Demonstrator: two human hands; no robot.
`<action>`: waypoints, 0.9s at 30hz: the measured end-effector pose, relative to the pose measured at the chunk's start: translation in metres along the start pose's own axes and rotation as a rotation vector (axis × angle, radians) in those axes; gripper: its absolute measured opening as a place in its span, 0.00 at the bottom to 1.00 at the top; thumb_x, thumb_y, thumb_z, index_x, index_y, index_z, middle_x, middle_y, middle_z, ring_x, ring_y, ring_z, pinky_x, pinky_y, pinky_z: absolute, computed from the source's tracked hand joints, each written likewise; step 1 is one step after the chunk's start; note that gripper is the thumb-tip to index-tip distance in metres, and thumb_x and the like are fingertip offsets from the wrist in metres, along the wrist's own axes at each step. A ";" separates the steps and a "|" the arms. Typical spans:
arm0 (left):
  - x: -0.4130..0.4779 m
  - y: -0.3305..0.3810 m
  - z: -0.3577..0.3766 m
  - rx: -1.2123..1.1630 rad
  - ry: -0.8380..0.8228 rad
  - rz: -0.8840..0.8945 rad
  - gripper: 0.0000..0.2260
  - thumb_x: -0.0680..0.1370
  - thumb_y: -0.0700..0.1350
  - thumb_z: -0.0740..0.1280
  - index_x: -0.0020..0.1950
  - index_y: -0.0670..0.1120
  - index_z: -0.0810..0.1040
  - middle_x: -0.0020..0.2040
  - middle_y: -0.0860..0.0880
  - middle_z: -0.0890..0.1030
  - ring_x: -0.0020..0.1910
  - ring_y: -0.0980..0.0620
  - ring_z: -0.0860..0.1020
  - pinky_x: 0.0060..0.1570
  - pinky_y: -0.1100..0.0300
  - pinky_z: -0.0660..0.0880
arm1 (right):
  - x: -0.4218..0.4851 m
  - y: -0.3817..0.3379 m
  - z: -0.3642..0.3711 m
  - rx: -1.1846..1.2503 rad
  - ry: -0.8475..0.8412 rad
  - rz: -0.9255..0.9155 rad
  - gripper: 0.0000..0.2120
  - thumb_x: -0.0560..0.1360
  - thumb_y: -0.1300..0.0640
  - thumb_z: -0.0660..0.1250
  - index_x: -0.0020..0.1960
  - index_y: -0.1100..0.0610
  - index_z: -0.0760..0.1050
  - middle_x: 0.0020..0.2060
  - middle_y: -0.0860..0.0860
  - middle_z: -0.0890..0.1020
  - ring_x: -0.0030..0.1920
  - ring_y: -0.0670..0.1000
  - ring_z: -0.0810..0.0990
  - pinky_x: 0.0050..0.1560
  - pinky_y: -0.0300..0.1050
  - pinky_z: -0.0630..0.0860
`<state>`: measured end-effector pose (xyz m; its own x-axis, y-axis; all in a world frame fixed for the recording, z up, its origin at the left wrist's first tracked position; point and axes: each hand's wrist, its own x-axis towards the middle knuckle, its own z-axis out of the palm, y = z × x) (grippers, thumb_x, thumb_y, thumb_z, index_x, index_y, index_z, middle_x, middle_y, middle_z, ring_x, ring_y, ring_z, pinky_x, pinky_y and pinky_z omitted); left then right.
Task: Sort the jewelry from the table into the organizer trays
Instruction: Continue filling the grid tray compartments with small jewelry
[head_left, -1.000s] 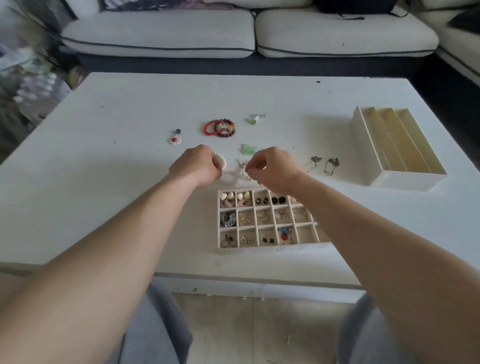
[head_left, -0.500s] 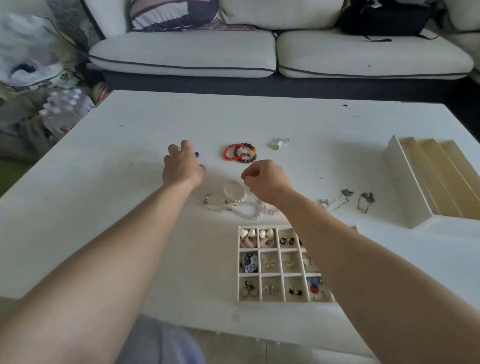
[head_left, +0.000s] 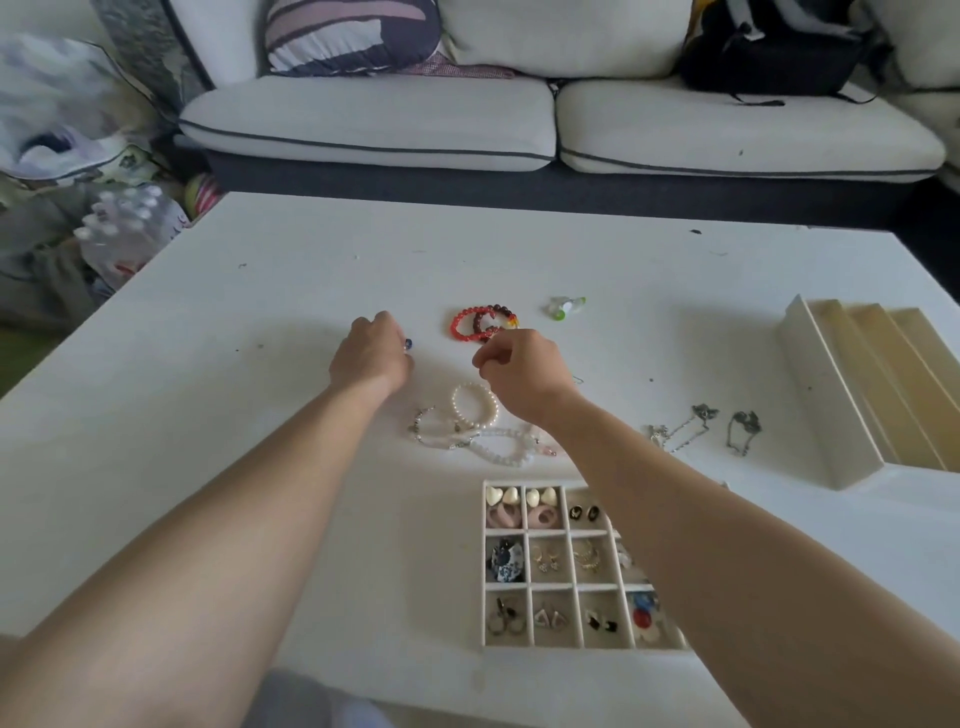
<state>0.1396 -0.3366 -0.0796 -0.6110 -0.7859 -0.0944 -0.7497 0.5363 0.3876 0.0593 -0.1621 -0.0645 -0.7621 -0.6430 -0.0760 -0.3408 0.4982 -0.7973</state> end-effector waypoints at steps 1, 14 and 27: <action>-0.003 0.000 0.000 -0.005 0.000 0.009 0.09 0.79 0.43 0.64 0.59 0.50 0.76 0.61 0.45 0.74 0.59 0.42 0.76 0.53 0.53 0.72 | -0.002 0.000 -0.002 0.002 -0.004 0.005 0.15 0.75 0.65 0.60 0.45 0.50 0.82 0.39 0.43 0.80 0.45 0.51 0.82 0.47 0.43 0.79; -0.091 0.057 -0.036 -0.449 -0.146 0.220 0.08 0.76 0.39 0.71 0.44 0.52 0.83 0.47 0.51 0.83 0.47 0.51 0.79 0.41 0.64 0.70 | -0.059 -0.013 -0.050 -0.014 -0.062 0.061 0.17 0.76 0.60 0.63 0.64 0.51 0.75 0.48 0.48 0.82 0.46 0.52 0.83 0.36 0.41 0.73; -0.202 0.081 -0.055 -0.541 -0.383 0.383 0.09 0.78 0.48 0.73 0.42 0.43 0.85 0.35 0.50 0.82 0.31 0.56 0.73 0.32 0.68 0.69 | -0.166 -0.024 -0.103 0.191 0.021 -0.013 0.09 0.77 0.65 0.62 0.48 0.58 0.81 0.37 0.52 0.86 0.39 0.53 0.86 0.43 0.53 0.84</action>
<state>0.2163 -0.1515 0.0212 -0.9227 -0.3607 -0.1361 -0.2992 0.4473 0.8428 0.1370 -0.0073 0.0286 -0.7704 -0.6352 -0.0542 -0.2416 0.3696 -0.8972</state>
